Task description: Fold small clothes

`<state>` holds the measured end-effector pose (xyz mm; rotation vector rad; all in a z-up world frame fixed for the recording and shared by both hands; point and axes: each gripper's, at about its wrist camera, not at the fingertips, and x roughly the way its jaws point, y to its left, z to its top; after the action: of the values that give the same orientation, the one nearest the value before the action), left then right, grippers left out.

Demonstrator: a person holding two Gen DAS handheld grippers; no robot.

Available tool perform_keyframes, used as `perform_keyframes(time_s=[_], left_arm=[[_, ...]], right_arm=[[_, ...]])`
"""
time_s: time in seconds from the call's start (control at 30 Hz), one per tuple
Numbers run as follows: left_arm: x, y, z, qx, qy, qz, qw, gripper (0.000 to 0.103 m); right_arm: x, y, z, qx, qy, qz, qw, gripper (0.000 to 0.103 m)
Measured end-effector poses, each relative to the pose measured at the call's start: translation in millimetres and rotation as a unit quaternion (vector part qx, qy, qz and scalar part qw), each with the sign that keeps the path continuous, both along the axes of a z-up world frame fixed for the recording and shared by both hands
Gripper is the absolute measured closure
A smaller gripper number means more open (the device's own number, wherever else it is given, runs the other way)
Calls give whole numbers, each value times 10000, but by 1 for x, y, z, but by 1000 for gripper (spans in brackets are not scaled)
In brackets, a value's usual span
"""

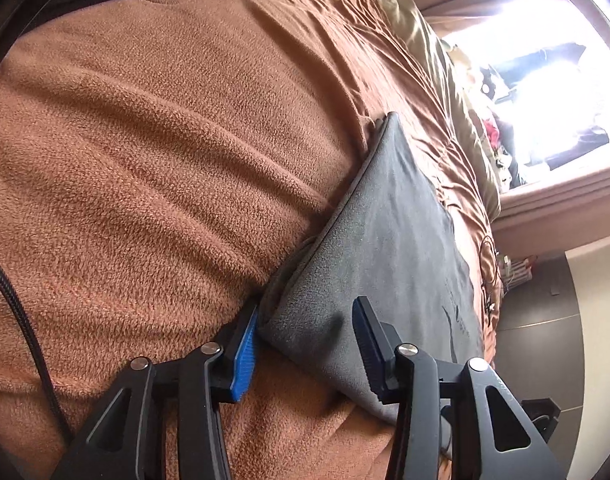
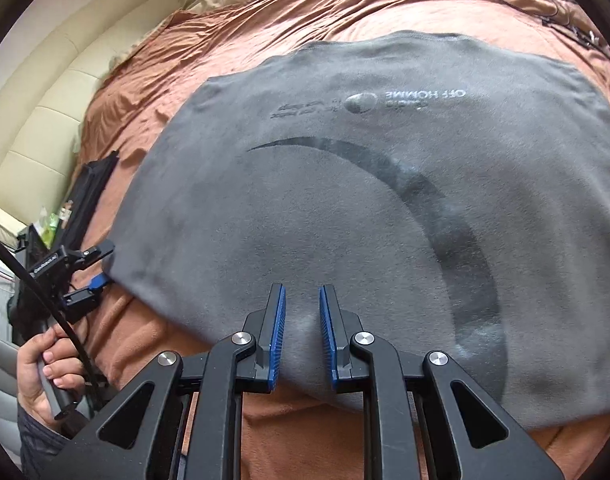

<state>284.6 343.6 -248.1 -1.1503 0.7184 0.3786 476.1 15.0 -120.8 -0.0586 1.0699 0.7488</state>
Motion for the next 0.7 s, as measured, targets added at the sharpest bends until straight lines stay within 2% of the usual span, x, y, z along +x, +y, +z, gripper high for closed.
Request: perform_keyframes(time_s=[0.07, 0.13, 0.3, 0.33, 0.53, 0.7], left_arm=[[-6, -1, -1, 1, -87, 12, 10000, 61], [-9, -1, -3, 29, -89, 37, 9999, 68], [-5, 4, -7, 109, 85, 108, 9998, 83], [-4, 5, -7, 131, 120, 115, 9998, 85], [-2, 4, -3, 289, 216, 83, 9993, 90], [-4, 6, -5, 193, 231, 176, 9994, 91]], right_arm=[[-3, -1, 2, -186, -57, -36, 9998, 89], [-6, 0, 2, -365, -104, -36, 9993, 89], [-11, 8, 1, -672, -124, 5, 9977, 89], [-9, 10, 1, -698, -124, -1, 9975, 93], [3, 14, 3, -724, -123, -136, 9972, 97], [20, 22, 1, -828, -146, -164, 9963, 97]])
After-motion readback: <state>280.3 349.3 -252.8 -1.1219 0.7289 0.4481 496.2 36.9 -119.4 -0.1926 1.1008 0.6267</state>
